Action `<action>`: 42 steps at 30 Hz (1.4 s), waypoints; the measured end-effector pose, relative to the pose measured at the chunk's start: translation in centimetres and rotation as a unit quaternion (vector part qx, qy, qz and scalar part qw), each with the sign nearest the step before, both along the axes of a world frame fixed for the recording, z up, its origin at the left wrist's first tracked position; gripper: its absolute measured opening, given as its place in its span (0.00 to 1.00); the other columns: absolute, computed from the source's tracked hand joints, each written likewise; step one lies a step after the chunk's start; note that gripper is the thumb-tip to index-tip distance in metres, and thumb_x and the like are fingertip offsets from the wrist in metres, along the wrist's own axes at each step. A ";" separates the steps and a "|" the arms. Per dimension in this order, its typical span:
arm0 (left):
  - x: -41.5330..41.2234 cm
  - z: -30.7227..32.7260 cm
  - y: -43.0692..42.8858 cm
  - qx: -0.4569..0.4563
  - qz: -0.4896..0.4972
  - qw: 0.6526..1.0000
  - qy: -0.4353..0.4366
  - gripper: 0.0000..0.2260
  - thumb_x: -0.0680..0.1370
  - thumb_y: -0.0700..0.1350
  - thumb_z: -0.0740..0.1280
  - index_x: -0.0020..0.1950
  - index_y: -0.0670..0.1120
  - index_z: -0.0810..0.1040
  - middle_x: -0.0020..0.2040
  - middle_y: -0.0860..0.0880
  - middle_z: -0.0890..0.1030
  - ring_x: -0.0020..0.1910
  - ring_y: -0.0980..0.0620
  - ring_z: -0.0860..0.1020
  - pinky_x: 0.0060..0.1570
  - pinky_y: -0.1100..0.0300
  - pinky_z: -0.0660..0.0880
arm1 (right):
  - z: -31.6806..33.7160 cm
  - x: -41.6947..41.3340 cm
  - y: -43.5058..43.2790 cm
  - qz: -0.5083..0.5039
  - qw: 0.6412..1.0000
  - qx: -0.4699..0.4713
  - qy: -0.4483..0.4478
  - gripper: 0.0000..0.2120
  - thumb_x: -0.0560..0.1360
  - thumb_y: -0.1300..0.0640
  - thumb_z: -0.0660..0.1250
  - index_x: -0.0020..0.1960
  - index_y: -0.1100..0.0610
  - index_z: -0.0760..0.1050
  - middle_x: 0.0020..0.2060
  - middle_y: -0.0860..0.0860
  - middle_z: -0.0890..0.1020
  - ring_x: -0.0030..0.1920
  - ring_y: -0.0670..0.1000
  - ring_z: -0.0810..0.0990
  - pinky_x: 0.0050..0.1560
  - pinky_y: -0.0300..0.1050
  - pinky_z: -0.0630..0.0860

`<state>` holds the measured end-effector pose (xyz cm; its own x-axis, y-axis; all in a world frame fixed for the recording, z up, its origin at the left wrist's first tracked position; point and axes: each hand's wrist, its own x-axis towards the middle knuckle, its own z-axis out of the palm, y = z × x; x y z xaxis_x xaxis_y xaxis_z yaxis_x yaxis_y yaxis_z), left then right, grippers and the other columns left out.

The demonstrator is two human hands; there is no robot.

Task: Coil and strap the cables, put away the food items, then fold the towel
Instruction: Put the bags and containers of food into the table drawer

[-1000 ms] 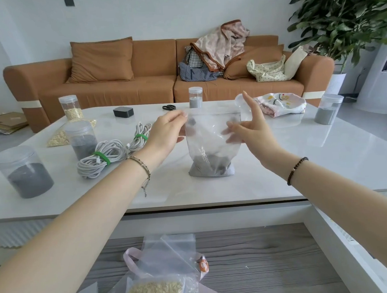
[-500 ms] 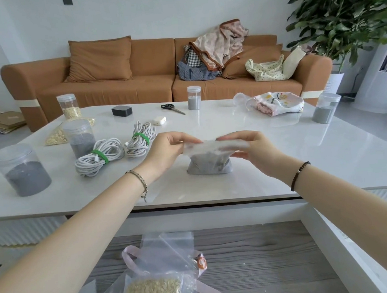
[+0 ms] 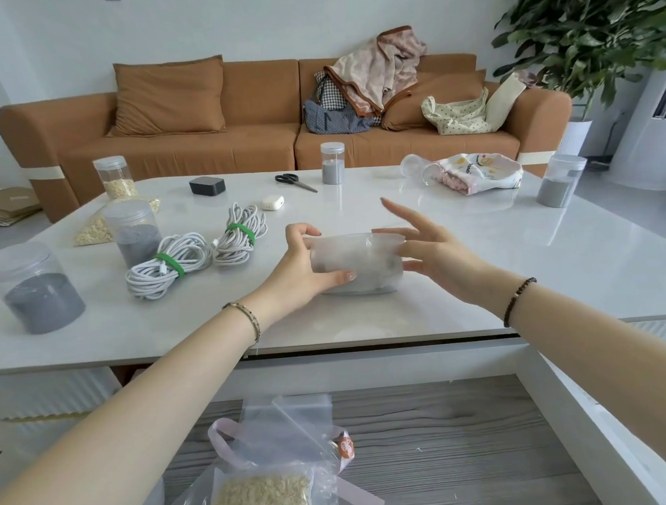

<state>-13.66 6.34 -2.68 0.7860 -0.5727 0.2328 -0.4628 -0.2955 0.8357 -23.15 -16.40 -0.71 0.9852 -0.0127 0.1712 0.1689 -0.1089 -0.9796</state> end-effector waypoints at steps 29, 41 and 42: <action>-0.2 1.2 -0.2 -0.064 -0.044 0.990 0.115 0.15 0.68 0.33 0.79 0.53 0.44 0.84 0.48 0.51 0.87 0.47 0.59 0.82 0.48 0.65 0.79 | 0.4 0.1 2.5 -0.043 0.995 -0.075 0.039 0.16 0.67 0.66 0.79 0.53 0.60 0.84 0.50 0.55 0.87 0.53 0.56 0.85 0.60 0.55 0.79; -3.4 3.1 -0.3 -0.350 -0.096 0.754 0.547 0.38 0.81 0.68 0.50 0.71 0.37 0.73 0.66 0.38 0.79 0.63 0.38 0.79 0.67 0.41 0.72 | 2.0 0.0 4.9 -0.192 0.682 -0.562 -0.427 0.19 0.69 0.69 0.64 0.55 0.55 0.83 0.50 0.52 0.81 0.50 0.58 0.74 0.41 0.48 0.74; -3.8 3.2 -0.4 -0.367 -0.090 0.756 0.535 0.33 0.83 0.65 0.52 0.71 0.39 0.73 0.66 0.40 0.79 0.60 0.39 0.80 0.65 0.42 0.75 | 1.8 0.0 5.1 -0.148 0.678 -0.583 -0.423 0.20 0.70 0.69 0.63 0.58 0.56 0.81 0.52 0.53 0.80 0.52 0.58 0.74 0.46 0.50 0.76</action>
